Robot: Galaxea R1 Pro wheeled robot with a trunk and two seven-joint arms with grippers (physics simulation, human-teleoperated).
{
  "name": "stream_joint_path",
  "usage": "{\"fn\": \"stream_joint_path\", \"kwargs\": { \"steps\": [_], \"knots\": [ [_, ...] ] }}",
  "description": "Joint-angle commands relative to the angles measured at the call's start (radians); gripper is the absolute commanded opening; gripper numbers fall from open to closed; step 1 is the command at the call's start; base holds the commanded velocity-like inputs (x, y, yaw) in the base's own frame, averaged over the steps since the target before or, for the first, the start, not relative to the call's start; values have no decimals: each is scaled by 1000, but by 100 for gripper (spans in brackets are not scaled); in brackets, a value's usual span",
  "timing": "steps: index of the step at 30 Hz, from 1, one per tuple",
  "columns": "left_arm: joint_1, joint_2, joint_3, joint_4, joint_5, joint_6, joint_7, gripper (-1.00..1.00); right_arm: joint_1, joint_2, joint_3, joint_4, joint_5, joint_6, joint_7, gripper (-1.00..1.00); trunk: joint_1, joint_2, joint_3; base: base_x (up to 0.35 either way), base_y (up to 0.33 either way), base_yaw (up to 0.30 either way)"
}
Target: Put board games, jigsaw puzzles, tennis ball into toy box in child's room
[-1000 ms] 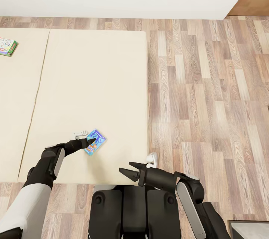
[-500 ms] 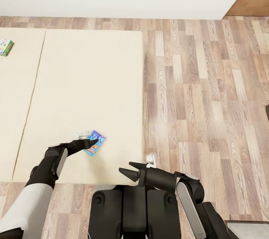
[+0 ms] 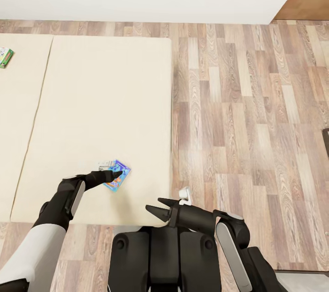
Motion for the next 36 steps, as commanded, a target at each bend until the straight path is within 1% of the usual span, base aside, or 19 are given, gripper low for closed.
{"fn": "stream_joint_path", "kwargs": {
  "steps": [1, 23, 36],
  "knots": [
    [0, 0, 3, -1, -6, 5, -8, 100, 0, 0, -1, -1, -3, 6, 0, 100, 1, -2, -1, 0, -42, 0],
    [0, -1, 2, -1, -5, 7, -8, 100, -1, 0, 0, -1, -3, 6, 0, 100, 1, -2, -1, 0, -124, 0],
    [0, -1, 2, -1, -7, 7, -7, 100, -1, 0, 0, -1, -4, 6, 0, 100, 1, -2, -1, 0, -208, 0]
  ]
}}
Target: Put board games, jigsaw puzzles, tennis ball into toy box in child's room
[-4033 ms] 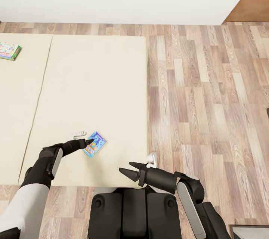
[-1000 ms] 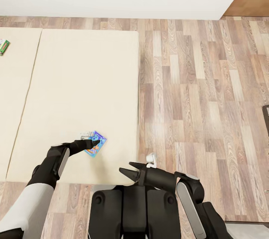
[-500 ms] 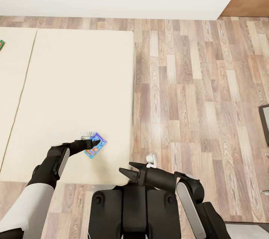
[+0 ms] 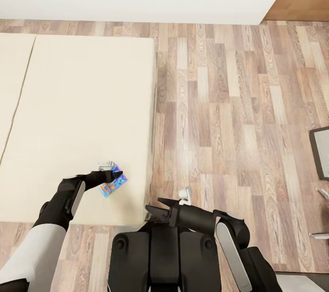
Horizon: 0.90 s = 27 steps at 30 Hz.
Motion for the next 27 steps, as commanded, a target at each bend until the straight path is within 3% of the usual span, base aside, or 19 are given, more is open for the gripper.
{"fn": "stream_joint_path", "kwargs": {
  "steps": [1, 16, 27],
  "knots": [
    [0, -1, 3, -2, -6, 6, -8, 100, 0, 0, 0, 0, -4, 6, 1, 100, 1, -2, -1, 0, -265, 0],
    [0, -1, 3, -1, -6, 6, -8, 100, 0, 0, -2, 0, -3, 6, 4, 100, 1, -2, -1, 0, -194, 0],
    [0, 0, 4, 0, -6, 6, -8, 100, 0, 0, -2, 0, -3, 6, 5, 100, 1, -2, -1, 0, -47, 0]
  ]
}}
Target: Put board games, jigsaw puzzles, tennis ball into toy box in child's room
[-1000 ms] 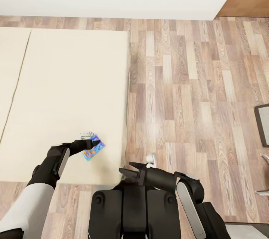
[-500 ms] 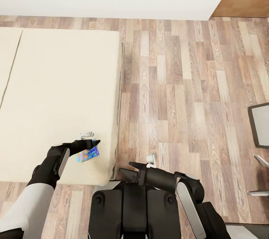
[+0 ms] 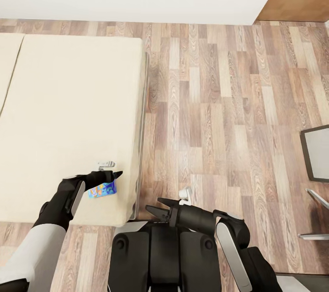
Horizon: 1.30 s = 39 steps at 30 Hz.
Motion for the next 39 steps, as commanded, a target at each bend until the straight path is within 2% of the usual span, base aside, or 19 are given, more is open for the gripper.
{"fn": "stream_joint_path", "kwargs": {
  "steps": [1, 26, 33, 39],
  "knots": [
    [0, 0, 3, -1, -6, 5, -7, 100, 0, 0, -1, 0, -3, 6, 0, 100, 1, -2, -1, 0, -7, 0],
    [0, 14, 14, -4, -3, 12, -11, 100, 0, 0, -1, 0, -3, 6, 0, 100, 1, -2, -1, 0, -1, 0],
    [0, 42, 21, -6, 5, 19, -17, 100, -1, -1, -1, 0, -3, 6, 0, 100, 1, -2, -1, 0, 0, 0],
    [0, 67, 55, -9, 10, 40, -22, 100, 0, -1, -1, 0, -3, 6, 0, 100, 1, -2, -1, 0, 0, 0]
  ]
}}
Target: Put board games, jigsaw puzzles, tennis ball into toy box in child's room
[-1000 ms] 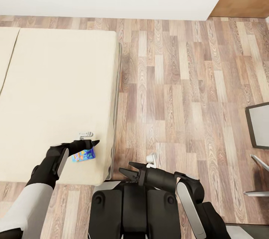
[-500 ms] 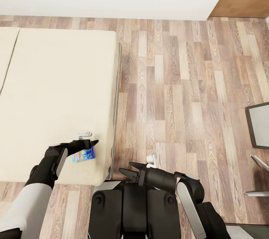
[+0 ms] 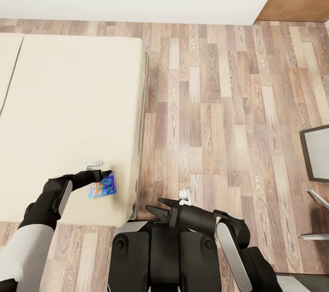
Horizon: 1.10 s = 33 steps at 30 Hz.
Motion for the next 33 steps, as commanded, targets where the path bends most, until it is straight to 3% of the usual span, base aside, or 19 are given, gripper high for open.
{"fn": "stream_joint_path", "kwargs": {
  "steps": [1, 11, 24, 33],
  "knots": [
    [0, 2, 12, -4, -4, 9, -7, 100, 0, 0, -1, 0, -3, 6, 0, 100, 1, -2, -1, 0, 0, 0],
    [0, 11, 84, -39, -3, 36, -21, 100, 0, 0, -1, 0, -3, 6, 0, 100, 1, -2, -1, 0, 0, 0],
    [0, 30, 120, -49, -7, 81, -104, 100, 0, 0, -1, 0, -3, 6, 0, 100, 1, -2, -1, 0, 0, 0],
    [2, 34, 121, -50, -9, 113, -112, 100, 0, 0, -1, 0, -3, 6, 0, 100, 1, -2, -1, 0, 0, 0]
  ]
}}
